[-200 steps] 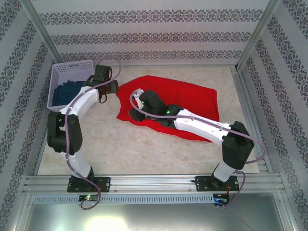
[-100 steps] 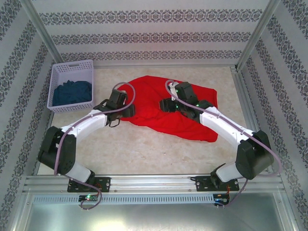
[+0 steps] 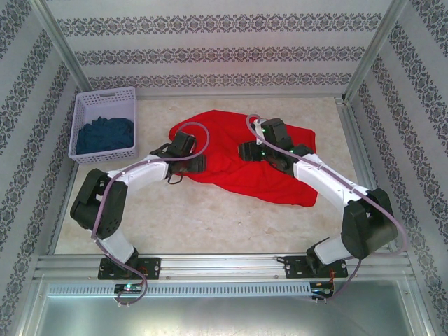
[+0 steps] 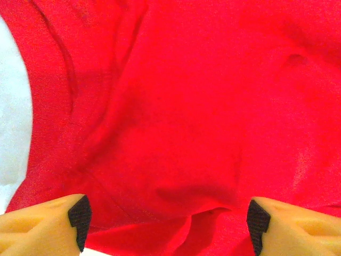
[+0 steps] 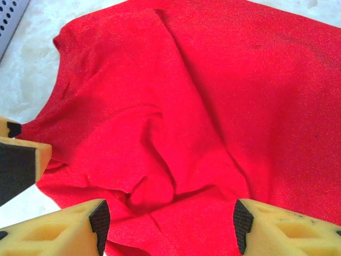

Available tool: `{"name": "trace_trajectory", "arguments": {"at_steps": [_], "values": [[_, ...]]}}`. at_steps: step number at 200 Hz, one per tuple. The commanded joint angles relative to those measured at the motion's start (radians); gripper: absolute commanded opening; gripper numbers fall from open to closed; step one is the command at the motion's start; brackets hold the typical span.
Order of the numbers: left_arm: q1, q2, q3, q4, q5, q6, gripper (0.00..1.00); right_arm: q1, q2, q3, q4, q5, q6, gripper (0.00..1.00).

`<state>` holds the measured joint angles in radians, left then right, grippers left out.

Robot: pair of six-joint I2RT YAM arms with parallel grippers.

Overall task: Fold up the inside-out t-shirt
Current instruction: Flatten out the T-shirt at the center of the table, then adjust the T-shirt at the center of the table.

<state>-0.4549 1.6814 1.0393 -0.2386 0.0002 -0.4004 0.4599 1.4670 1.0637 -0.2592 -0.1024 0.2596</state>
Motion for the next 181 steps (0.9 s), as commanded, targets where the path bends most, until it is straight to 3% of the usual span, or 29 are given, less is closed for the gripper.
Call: {"name": "trace_trajectory", "arguments": {"at_steps": [1,57,112,147,181], "values": [[-0.013,-0.006,0.011,0.029,0.025,0.054,0.80,-0.009,-0.003,-0.006,-0.008,0.001,-0.002,0.66],[-0.039,0.013,0.050,0.019,0.060,0.138,0.81,-0.029,0.020,-0.017,-0.015,0.014,0.000,0.68],[-0.056,0.167,0.160,-0.004,0.101,0.213,0.79,-0.046,0.165,0.008,0.040,-0.106,0.074,0.67],[-0.061,0.237,0.213,-0.018,0.095,0.216,0.61,-0.039,0.240,0.033,0.075,-0.149,0.102,0.64],[-0.060,0.218,0.194,0.006,0.099,0.194,0.31,-0.028,0.286,0.043,0.090,-0.176,0.096,0.61]]}}
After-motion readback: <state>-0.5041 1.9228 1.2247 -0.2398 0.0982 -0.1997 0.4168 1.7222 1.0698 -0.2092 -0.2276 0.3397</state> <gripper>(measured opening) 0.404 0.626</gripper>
